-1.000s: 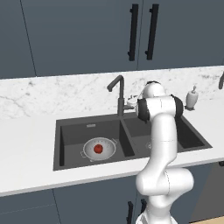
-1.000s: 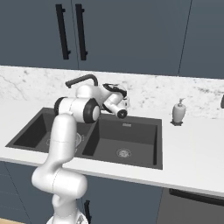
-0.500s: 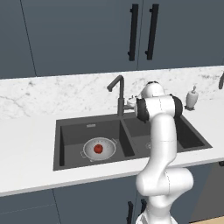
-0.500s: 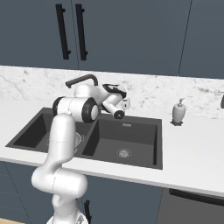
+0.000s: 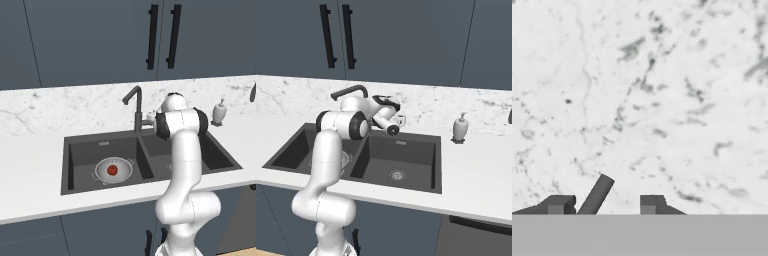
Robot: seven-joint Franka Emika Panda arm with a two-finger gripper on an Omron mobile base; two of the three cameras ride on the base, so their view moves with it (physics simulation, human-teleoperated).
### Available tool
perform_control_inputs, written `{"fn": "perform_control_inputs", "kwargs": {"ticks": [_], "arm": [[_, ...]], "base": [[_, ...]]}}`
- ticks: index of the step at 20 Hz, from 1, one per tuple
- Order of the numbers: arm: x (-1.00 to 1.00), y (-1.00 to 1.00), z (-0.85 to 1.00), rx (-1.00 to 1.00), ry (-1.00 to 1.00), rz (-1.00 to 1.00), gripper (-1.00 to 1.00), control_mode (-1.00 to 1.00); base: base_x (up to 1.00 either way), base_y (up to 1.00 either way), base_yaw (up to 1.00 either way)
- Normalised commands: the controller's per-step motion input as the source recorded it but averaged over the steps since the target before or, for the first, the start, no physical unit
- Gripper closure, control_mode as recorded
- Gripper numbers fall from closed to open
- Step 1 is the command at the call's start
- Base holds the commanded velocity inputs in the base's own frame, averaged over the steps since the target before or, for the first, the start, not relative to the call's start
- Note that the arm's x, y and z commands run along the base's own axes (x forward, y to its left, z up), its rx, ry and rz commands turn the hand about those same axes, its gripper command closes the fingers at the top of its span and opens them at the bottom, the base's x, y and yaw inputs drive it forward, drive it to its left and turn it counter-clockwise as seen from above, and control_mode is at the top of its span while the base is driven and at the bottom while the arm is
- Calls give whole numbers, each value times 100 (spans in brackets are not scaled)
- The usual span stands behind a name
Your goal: Put the colander in the sink, put the apple in the colander, and turn on the sink faucet and pour water over the colander.
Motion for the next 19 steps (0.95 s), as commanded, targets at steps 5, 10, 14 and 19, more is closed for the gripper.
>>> {"fn": "perform_control_inputs", "kwargs": {"ticks": [5, 10, 14, 19], "arm": [[-15, -91, -2, 4, 9, 0, 100, -100], [-16, -81, -4, 1, 7, 0, 100, -100], [-15, -45, 0, 0, 2, 0, 100, -100], [-36, -13, 3, -3, 2, 0, 100, -100]], "base": [[0, 0, 0], [0, 0, 0], [0, 0, 0], [0, 0, 0]]}}
